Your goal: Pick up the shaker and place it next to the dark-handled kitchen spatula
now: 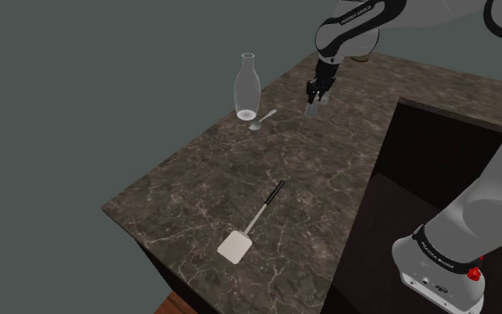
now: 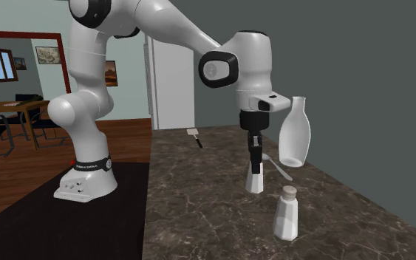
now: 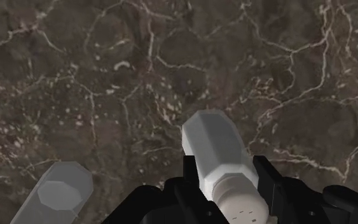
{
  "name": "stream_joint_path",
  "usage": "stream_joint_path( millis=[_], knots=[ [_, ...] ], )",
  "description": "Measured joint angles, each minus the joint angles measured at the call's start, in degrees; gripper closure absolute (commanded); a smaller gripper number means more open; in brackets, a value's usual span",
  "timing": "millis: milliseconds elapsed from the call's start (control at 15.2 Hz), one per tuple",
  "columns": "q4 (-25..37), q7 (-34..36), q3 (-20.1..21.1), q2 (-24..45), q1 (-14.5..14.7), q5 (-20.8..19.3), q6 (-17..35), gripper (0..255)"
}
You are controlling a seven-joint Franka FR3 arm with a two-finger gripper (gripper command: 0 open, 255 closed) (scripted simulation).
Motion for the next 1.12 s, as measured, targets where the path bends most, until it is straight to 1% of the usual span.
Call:
stream_joint_path(
  millis=[1122],
  knots=[
    [7.01,2.22,-0.51,-5.13,0.38,-2.46,-11.85,255]
  ],
)
